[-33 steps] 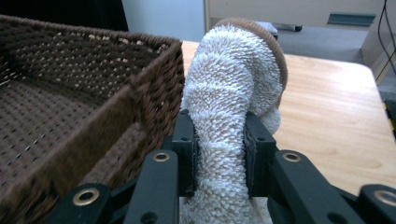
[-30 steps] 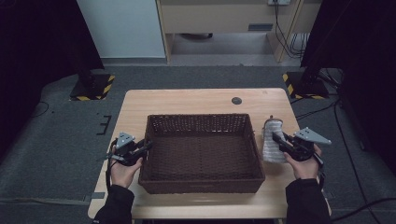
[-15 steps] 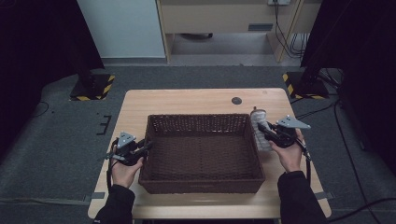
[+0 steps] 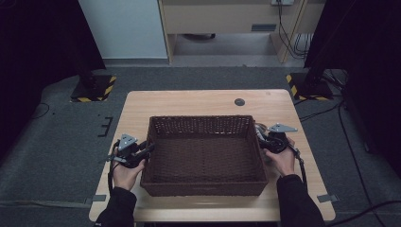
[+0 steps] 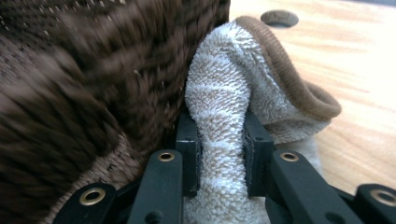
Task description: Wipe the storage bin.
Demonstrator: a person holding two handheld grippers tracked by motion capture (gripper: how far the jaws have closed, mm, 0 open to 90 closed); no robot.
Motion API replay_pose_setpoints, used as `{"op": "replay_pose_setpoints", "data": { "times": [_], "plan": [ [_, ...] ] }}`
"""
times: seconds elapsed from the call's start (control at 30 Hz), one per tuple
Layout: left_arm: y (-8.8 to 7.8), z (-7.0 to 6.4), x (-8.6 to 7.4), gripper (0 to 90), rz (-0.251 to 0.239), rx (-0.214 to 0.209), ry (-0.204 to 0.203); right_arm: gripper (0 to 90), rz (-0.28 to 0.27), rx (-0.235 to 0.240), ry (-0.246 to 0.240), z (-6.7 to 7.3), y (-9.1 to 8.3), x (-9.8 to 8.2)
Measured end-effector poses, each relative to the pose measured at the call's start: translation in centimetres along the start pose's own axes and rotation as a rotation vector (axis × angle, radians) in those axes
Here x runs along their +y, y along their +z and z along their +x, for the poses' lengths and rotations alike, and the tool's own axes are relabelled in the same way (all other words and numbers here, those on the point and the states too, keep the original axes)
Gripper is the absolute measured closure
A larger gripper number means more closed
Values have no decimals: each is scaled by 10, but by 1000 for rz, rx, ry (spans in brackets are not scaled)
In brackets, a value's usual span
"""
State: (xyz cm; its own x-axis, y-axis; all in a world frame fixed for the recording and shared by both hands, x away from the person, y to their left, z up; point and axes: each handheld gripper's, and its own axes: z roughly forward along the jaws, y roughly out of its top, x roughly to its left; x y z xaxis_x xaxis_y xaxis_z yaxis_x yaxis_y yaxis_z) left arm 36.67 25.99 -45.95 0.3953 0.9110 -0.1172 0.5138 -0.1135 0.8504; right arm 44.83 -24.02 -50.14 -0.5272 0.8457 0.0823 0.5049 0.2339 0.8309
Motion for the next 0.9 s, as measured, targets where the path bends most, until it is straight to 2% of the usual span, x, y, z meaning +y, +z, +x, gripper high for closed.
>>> {"op": "replay_pose_setpoints", "data": {
  "times": [0.07,0.2,0.27,0.33,0.57,0.67,0.73,0.83,0.9],
  "plan": [
    [0,0,0,649,0,-1,-1,736,-39,3,11,0,-7,5],
    [0,0,0,646,0,2,4,738,-178,13,45,-2,-26,18],
    [0,0,0,645,0,4,7,738,-227,3,27,-1,-30,23],
    [0,-1,1,644,3,8,15,737,-247,3,22,1,-30,24],
    [0,-2,1,645,5,14,24,738,-138,6,-2,-2,-10,14],
    [0,-2,1,645,5,13,21,738,-46,-2,-20,-1,1,6],
    [0,-2,1,645,5,13,20,738,-7,-4,-6,-2,8,-1],
    [0,-1,1,645,4,11,18,738,2,-3,10,-2,7,0],
    [0,-1,1,645,4,10,17,738,-14,-7,11,-2,1,4]
  ]
}}
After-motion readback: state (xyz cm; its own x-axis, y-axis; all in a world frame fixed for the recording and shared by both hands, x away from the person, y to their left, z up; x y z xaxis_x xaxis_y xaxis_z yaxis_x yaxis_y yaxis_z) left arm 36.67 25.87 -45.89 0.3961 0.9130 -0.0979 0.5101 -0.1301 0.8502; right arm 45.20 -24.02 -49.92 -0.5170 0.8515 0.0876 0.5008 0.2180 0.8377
